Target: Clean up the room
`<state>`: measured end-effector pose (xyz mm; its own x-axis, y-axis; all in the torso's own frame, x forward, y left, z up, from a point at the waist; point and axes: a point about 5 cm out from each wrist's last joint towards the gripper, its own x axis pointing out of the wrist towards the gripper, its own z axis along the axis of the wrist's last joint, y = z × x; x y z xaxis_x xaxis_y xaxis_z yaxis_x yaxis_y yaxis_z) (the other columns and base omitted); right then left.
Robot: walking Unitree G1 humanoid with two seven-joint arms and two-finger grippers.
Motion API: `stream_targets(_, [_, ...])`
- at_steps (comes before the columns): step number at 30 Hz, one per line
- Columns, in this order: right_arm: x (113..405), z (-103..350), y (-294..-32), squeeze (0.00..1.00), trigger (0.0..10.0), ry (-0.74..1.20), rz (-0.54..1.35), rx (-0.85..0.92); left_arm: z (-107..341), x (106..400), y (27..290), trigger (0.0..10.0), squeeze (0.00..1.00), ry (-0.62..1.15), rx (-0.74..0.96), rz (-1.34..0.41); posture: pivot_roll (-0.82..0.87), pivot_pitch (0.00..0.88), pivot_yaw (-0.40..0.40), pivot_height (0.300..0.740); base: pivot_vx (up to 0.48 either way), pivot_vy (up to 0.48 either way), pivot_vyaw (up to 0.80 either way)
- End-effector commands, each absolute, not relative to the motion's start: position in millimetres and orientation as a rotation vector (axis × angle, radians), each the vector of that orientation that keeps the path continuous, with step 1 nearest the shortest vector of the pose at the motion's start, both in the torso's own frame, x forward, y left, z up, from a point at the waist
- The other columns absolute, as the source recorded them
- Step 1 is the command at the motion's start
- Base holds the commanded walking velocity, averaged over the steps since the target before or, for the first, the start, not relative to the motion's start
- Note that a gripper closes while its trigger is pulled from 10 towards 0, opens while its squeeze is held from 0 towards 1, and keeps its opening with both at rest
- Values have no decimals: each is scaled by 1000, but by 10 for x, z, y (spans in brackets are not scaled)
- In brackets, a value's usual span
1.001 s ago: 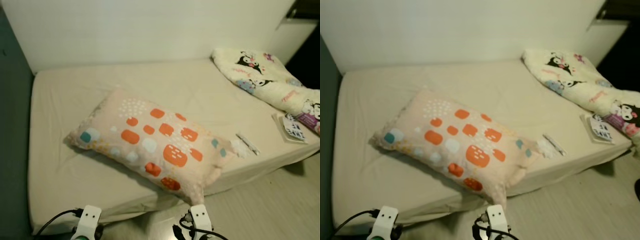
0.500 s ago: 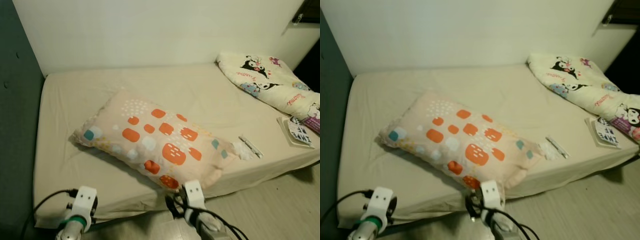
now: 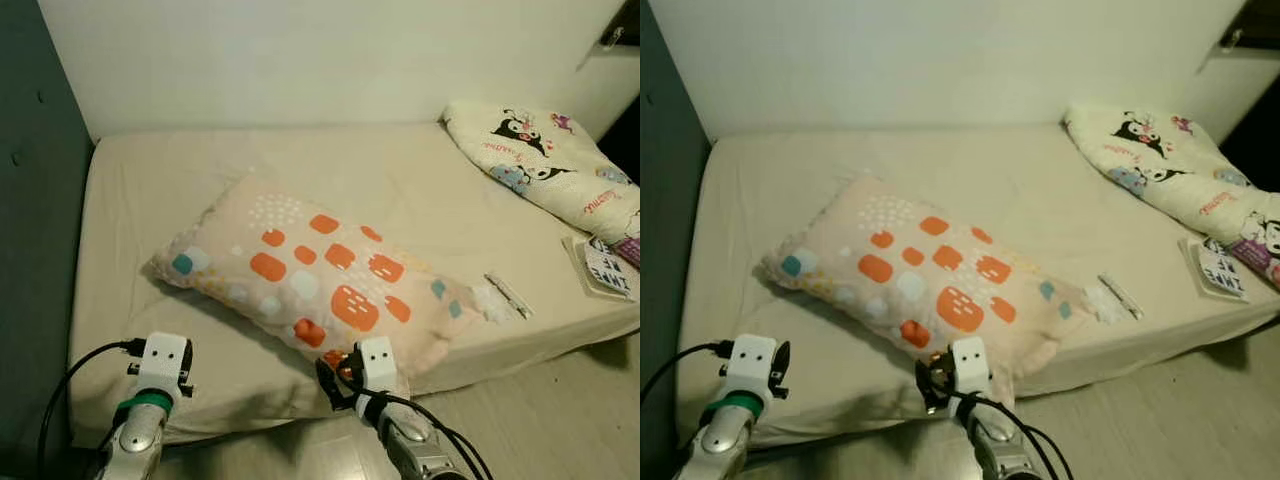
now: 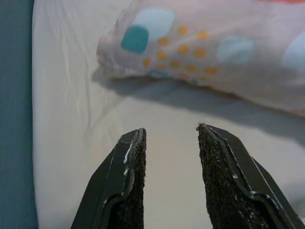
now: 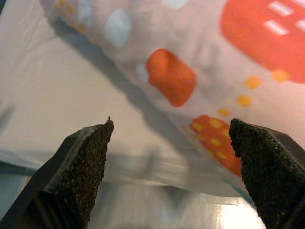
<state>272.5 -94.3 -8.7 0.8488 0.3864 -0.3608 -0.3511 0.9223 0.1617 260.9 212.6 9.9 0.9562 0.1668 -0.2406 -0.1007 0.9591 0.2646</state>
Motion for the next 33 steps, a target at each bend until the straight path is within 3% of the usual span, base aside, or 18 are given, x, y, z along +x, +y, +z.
stream_targets(1, [2656, -156, -979, 0, 10000, 427, 381, 95, 47, 2564, 2080, 10000, 0, 290, 247, 133, 128, 80, -52, 733, 0, -480, 0])
stream_targets(6, [2637, -175, -988, 0, 10000, 437, 380, 98, 89, 2585, 2078, 10000, 0, 287, 231, 162, 134, 81, -55, 733, 0, -337, 0])
stream_targets(33, [2547, -249, -985, 0, 10000, 472, 398, 91, -121, 2375, 2144, 10000, 0, 403, 231, 197, 123, 89, -55, 733, 0, 0, 0])
